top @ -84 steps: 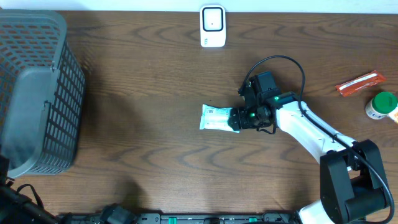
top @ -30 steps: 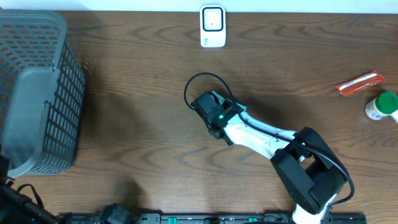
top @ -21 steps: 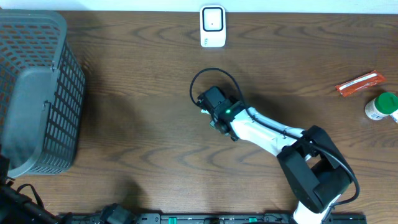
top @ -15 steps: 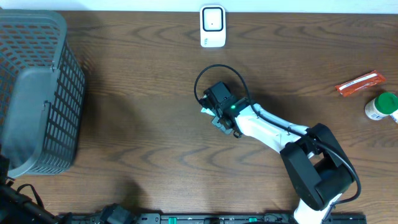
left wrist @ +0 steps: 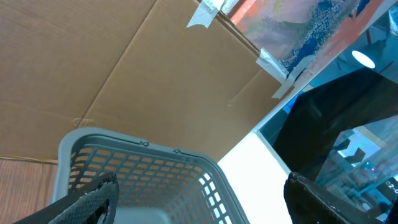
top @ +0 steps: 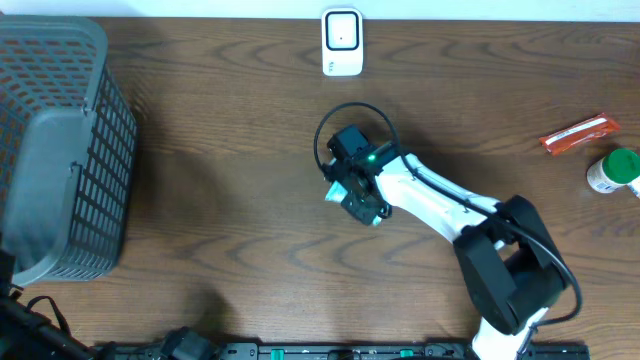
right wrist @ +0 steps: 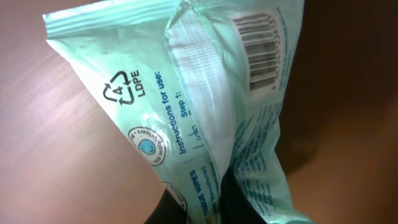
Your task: Scan the item barcode
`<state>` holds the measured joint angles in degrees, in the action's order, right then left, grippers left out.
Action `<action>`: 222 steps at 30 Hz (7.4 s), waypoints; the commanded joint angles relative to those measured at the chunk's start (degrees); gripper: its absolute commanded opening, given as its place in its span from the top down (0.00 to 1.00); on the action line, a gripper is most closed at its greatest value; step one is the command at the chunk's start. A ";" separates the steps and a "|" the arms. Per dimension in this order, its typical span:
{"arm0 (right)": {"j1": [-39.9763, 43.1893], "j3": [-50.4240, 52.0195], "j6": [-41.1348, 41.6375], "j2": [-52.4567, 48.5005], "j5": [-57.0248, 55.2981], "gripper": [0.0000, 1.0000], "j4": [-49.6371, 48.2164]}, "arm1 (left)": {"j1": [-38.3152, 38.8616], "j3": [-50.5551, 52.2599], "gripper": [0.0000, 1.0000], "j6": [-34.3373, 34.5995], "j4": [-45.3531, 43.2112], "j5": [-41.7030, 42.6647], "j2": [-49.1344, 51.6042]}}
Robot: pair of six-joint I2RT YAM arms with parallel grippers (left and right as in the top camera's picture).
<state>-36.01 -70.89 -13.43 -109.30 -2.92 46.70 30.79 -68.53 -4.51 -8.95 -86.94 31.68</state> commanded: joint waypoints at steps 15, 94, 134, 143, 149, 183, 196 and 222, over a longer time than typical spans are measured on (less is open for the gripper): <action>1.27 -3.89 -17.55 17.66 23.04 0.99 7.56 | -0.24 0.07 0.15 -0.35 -0.09 -2.95 -0.35; 20.61 -45.07 86.03 -32.59 83.52 0.99 -95.58 | -0.24 0.07 0.15 -0.35 -0.09 -2.97 -0.35; 26.25 -48.00 88.21 -47.41 65.88 0.99 -81.74 | -0.24 0.07 0.15 -0.35 -0.09 -2.97 -0.35; 25.90 -47.98 103.58 -50.23 65.35 0.99 -76.83 | -0.24 0.07 0.15 -0.35 -0.09 -2.95 -0.35; 25.94 -47.95 114.33 -53.05 65.88 0.99 -77.15 | -0.24 0.07 0.15 -0.35 -0.09 -2.95 -0.35; 31.32 -47.84 122.90 -52.89 65.29 0.99 -74.73 | -0.24 0.07 0.15 -0.35 -0.09 -2.95 -0.35; 31.76 -47.84 116.34 -43.47 61.31 0.98 -72.61 | -0.24 0.07 0.15 -0.35 -0.09 -2.95 -0.35; 29.05 -47.80 48.39 -2.67 -48.06 0.99 7.26 | -0.24 0.07 0.15 -0.35 -0.09 -2.95 -0.35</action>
<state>-7.44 -118.85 42.98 -110.43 -20.86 51.33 30.79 -68.38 -4.51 -8.95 -86.94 31.64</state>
